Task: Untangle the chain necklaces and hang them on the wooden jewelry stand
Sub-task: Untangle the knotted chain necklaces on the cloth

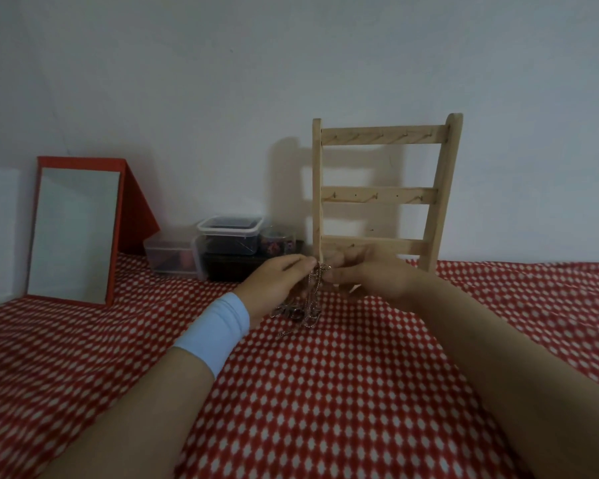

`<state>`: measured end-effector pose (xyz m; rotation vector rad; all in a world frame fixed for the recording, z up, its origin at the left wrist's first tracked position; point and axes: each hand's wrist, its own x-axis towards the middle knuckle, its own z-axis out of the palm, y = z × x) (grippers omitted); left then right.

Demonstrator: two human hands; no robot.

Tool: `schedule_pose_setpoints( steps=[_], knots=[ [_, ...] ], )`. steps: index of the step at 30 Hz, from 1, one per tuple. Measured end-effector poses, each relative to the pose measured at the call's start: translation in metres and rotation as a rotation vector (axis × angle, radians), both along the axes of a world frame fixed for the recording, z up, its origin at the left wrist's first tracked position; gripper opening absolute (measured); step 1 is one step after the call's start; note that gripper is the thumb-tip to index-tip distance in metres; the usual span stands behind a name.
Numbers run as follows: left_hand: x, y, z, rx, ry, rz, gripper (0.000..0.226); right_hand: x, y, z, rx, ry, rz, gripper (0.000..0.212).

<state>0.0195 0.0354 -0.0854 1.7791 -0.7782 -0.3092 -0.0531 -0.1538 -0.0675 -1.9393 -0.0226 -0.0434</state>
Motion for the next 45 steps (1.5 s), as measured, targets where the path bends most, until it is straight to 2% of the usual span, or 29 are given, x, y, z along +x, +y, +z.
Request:
schedule_pose_setpoints(
  steps=[3, 5, 8, 13, 17, 21, 22, 24, 25, 26, 27, 29, 30, 32, 36, 40, 45],
  knots=[
    [0.007, 0.003, -0.001, -0.069, 0.191, 0.005, 0.041, 0.002, -0.007, -0.003, 0.028, 0.046, -0.006, 0.021],
    [0.011, 0.007, 0.000, -0.140, 0.298, 0.043, 0.049, 0.003, -0.011, -0.005, 0.172, 0.058, -0.014, 0.034],
    [0.012, 0.014, 0.004, -0.317, 0.422, 0.098, 0.040, 0.003, -0.015, -0.005, 0.391, 0.038, -0.045, 0.041],
    [0.004, 0.015, 0.008, -0.467, 0.504, 0.026, 0.032, 0.000, -0.009, 0.002, 0.482, 0.068, 0.019, 0.042],
    [0.002, 0.016, 0.010, -0.395, 0.499, 0.009, 0.030, -0.003, -0.006, 0.003, 0.660, 0.044, 0.020, 0.033],
    [0.011, 0.026, 0.012, -0.071, 0.357, 0.261, 0.021, -0.001, -0.006, 0.005, 0.814, -0.015, -0.032, 0.036],
    [0.012, 0.030, 0.015, 0.066, 0.272, 0.314, 0.016, -0.001, -0.007, 0.005, 0.791, -0.024, -0.015, 0.039],
    [0.015, 0.034, 0.020, 0.373, -0.015, 0.370, 0.014, -0.003, -0.005, 0.006, 0.670, -0.008, 0.046, 0.040],
    [0.013, 0.032, 0.025, 0.433, -0.160, 0.359, 0.014, -0.004, -0.003, 0.007, 0.586, 0.010, 0.081, 0.038],
    [0.009, 0.027, 0.030, 0.393, -0.237, 0.321, 0.010, -0.004, -0.001, 0.007, 0.498, 0.022, 0.116, 0.034],
    [0.002, 0.022, 0.034, 0.298, -0.237, 0.254, 0.007, -0.004, 0.001, 0.006, 0.433, 0.026, 0.149, 0.029],
    [-0.010, 0.008, 0.039, 0.056, -0.037, 0.066, 0.015, -0.003, 0.005, 0.005, 0.387, 0.024, 0.199, 0.024],
    [-0.016, 0.003, 0.040, -0.014, 0.040, -0.001, 0.016, -0.002, 0.006, 0.004, 0.384, 0.023, 0.214, 0.022],
    [-0.017, -0.001, 0.034, -0.078, 0.077, -0.022, 0.017, -0.005, 0.007, 0.005, 0.377, 0.024, 0.206, 0.019],
    [-0.014, 0.002, 0.025, -0.074, 0.119, -0.016, 0.021, -0.008, 0.008, 0.008, 0.272, 0.027, 0.074, 0.016],
    [-0.007, 0.007, 0.021, -0.025, 0.156, -0.049, 0.015, -0.007, 0.012, 0.007, 0.122, 0.005, -0.002, 0.035],
    [-0.006, 0.008, 0.021, 0.058, 0.037, -0.011, 0.013, -0.002, 0.011, 0.003, 0.119, 0.012, 0.012, 0.038]
  ],
)
